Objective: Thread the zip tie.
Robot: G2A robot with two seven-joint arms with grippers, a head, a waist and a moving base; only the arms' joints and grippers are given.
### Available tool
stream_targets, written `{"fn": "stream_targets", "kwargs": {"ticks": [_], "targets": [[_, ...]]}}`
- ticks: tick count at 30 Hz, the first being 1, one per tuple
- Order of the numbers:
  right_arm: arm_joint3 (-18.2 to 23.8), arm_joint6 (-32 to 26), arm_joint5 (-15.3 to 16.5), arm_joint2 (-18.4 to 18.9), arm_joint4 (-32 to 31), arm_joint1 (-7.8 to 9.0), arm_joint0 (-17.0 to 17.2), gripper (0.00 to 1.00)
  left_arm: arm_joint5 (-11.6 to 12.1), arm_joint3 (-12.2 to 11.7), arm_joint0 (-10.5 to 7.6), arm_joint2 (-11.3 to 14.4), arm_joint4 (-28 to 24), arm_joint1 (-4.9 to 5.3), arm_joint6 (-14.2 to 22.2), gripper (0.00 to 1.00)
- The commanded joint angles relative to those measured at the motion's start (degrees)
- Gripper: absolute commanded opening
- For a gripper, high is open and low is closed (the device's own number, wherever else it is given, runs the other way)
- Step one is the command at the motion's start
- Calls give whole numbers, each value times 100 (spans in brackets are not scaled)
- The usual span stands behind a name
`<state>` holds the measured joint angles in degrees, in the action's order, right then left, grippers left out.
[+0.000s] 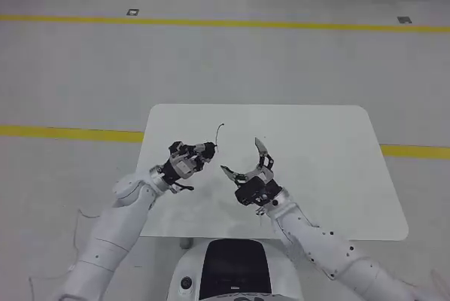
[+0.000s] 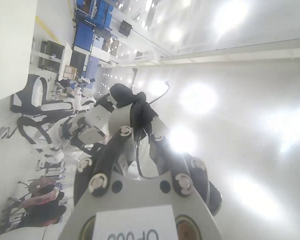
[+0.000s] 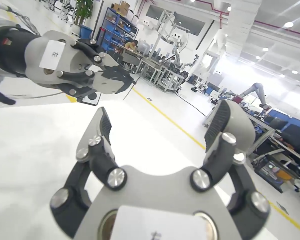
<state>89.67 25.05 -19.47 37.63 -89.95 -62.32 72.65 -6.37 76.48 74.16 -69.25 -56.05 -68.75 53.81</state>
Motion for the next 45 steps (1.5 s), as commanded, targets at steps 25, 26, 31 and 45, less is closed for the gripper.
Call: {"fn": "stream_targets", "kwargs": {"ticks": [25,26,31,45], "targets": [[-120,-4,-1,-102,0,-82,-67,48,-356,-517,-339,489,-787,-122,241,0],[-132,-5,-1,-109,0,-89,-73,42,-356,-517,-339,489,-787,-122,241,0],[-210,-65,-1,-151,0,-118,-128,32,-356,-517,-339,489,-787,-122,241,0],[-305,-98,-1,-225,0,-184,-192,25,-356,-517,-339,489,-787,-122,241,0]]}}
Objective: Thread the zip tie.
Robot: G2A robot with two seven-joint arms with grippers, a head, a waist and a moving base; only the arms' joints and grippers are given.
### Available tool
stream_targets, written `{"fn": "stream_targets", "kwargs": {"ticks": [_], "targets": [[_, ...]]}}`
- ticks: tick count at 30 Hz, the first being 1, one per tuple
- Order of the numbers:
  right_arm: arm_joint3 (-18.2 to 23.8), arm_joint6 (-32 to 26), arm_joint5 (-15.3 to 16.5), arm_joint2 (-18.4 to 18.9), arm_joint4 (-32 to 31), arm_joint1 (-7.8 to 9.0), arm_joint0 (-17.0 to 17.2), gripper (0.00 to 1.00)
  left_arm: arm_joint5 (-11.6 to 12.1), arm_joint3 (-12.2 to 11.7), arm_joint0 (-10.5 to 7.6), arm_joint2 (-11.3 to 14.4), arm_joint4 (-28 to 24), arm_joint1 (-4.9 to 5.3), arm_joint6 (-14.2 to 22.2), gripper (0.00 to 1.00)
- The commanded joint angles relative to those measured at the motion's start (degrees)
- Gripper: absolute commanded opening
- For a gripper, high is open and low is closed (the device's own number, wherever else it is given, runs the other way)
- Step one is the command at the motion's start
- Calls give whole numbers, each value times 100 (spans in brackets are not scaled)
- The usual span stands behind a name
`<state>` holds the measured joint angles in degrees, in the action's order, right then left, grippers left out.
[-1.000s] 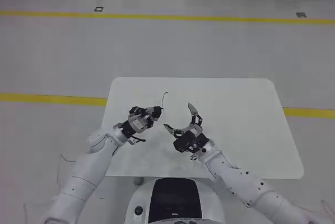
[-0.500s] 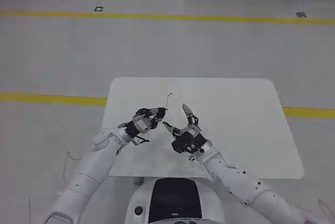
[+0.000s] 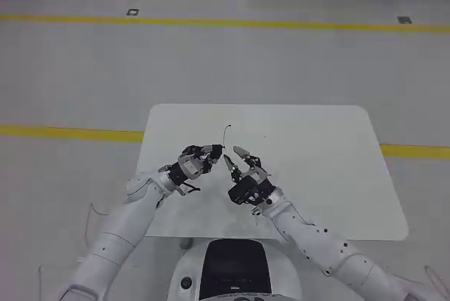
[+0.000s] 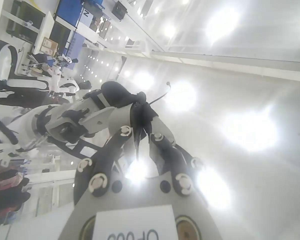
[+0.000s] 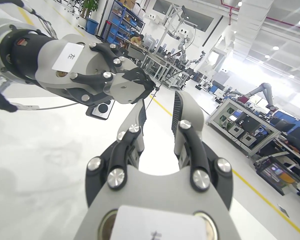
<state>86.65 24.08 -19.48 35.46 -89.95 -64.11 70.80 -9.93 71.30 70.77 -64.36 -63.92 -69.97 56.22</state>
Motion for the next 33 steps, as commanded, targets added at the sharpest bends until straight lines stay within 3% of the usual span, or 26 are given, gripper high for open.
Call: {"fn": "stream_targets", "kwargs": {"ticks": [1,7,12,33], "targets": [[-5,-3,0,-15,0,-9,-14,24,0,0,0,0,0,0,0,0],[-28,-14,0,-84,0,-34,-75,18,0,0,0,0,0,0,0,0],[-53,-32,0,-119,0,-43,-107,0,0,0,0,0,0,0,0,0],[-88,-287,6,0,0,2,-8,0,0,0,0,0,0,0,0,0]]}}
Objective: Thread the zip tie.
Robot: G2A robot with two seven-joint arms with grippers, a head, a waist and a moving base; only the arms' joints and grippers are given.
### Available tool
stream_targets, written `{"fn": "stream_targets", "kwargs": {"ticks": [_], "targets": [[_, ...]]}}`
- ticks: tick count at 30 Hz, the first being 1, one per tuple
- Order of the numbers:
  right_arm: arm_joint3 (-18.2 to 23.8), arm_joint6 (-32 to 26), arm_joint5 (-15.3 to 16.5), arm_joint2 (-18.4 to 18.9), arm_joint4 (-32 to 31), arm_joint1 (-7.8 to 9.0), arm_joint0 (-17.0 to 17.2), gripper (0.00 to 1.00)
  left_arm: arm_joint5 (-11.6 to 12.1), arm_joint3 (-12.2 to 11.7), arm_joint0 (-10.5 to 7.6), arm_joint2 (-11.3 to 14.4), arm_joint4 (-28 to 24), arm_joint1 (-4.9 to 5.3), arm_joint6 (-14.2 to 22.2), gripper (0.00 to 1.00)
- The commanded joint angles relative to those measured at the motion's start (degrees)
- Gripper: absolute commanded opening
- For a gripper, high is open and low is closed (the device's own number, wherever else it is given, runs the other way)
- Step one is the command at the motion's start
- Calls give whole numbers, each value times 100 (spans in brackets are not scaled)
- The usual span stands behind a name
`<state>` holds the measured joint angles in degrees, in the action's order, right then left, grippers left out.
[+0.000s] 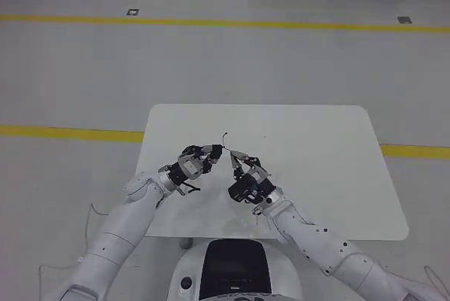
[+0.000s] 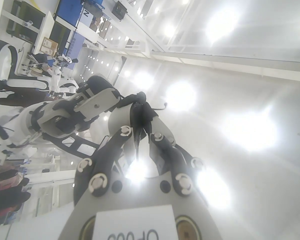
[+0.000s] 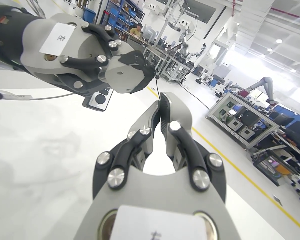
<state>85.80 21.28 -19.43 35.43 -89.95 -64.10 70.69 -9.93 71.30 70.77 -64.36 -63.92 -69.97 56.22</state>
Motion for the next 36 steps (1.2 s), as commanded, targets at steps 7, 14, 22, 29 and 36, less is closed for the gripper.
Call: {"fn": "stream_targets", "kwargs": {"ticks": [7,14,22,29,36], "targets": [[-16,-25,7,81,0,9,66,0,0,0,0,0,0,0,0,0],[-54,-60,34,183,0,3,144,0,0,0,0,0,0,0,0,0],[-80,-49,68,280,0,-8,219,0,0,0,0,0,0,0,0,0],[-85,-40,82,321,0,-9,260,0,0,0,0,0,0,0,0,0],[-107,-60,99,349,0,-14,281,0,0,0,0,0,0,0,0,0]]}}
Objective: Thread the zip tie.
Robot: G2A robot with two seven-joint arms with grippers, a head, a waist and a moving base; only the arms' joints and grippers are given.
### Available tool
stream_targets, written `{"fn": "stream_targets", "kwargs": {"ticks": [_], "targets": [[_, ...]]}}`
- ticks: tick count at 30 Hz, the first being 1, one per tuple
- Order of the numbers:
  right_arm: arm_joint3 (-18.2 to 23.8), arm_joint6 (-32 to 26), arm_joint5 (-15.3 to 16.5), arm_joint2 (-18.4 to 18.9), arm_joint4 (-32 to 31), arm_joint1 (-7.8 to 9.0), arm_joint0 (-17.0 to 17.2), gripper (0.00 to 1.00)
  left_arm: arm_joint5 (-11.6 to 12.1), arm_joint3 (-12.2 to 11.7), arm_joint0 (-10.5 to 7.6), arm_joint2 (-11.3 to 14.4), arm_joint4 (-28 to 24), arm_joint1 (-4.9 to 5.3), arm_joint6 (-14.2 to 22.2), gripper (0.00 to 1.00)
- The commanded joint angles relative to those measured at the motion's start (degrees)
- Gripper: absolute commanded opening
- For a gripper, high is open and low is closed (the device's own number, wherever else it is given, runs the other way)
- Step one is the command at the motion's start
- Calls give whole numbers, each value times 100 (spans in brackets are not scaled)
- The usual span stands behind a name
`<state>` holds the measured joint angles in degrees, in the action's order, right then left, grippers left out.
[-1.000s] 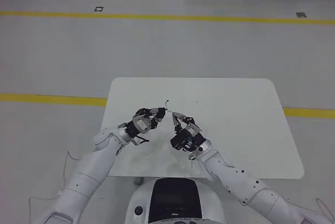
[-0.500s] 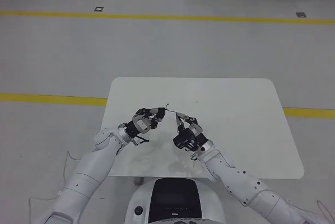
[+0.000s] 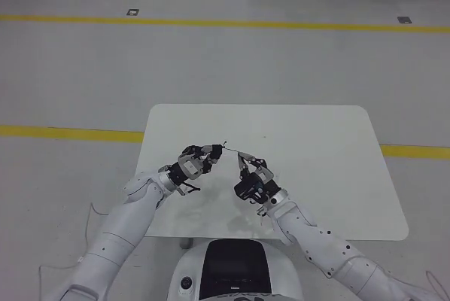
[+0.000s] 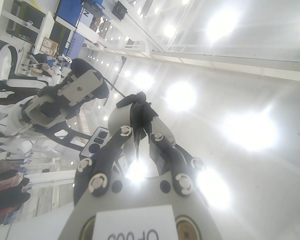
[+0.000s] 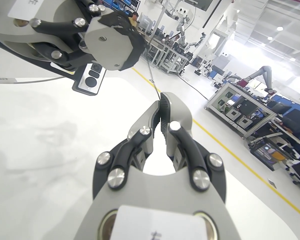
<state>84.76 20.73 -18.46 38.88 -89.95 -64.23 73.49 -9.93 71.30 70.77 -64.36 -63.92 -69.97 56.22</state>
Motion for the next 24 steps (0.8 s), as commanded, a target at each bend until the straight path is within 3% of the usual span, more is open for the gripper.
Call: {"fn": "stream_targets", "kwargs": {"ticks": [1,24], "targets": [[-7,-8,3,9,0,-1,2,0,0,0,0,0,0,0,0,0],[-83,-48,46,143,0,-3,85,0,0,0,0,0,0,0,0,0]]}}
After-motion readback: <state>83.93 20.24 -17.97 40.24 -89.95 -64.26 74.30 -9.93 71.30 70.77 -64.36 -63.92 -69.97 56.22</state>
